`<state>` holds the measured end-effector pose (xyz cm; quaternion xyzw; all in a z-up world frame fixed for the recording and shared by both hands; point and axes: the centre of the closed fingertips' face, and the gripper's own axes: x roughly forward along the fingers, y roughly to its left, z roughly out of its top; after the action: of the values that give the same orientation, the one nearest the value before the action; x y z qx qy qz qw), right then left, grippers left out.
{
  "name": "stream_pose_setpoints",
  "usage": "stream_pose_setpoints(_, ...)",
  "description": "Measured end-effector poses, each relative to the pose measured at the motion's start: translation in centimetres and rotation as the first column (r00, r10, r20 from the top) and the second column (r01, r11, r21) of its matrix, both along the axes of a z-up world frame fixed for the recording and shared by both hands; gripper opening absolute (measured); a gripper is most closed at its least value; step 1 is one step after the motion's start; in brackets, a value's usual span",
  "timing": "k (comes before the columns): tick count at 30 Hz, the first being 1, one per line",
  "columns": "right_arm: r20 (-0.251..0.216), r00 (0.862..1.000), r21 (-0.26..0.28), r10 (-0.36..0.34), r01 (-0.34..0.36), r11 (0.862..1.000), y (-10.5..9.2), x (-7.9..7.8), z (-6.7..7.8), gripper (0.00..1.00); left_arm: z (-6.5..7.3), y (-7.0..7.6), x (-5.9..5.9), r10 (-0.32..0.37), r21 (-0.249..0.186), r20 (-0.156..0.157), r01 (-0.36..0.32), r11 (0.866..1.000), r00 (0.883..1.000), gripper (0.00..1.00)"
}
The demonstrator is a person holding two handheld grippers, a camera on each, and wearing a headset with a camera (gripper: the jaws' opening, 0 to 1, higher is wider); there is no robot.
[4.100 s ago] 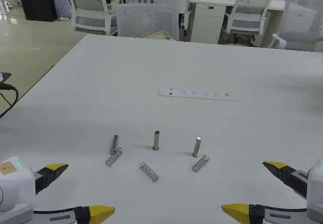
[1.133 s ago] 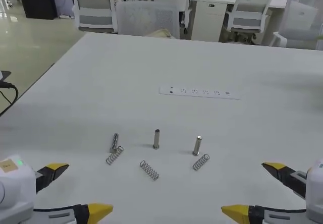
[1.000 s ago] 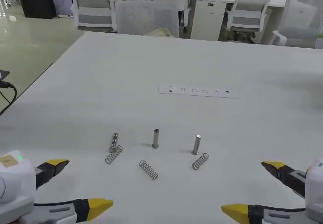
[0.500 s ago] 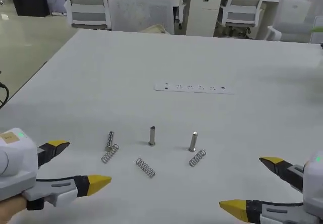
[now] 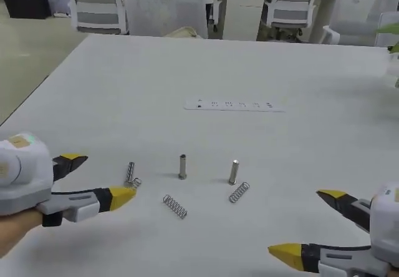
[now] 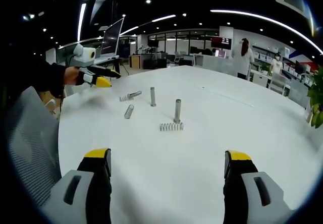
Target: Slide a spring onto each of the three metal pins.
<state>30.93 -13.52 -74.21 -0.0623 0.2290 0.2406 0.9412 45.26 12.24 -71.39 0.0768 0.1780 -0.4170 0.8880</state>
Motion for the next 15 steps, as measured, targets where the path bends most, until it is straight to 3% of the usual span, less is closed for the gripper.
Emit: stream_pose_setpoints(15, -0.021, 1.000, -0.007, -0.016, 0.016, 1.000, -0.5, -0.1, -0.5, 0.91, -1.2, -0.8, 3.6, 0.070, -0.007, -0.056, -0.071, 0.997, 0.996, 0.62)
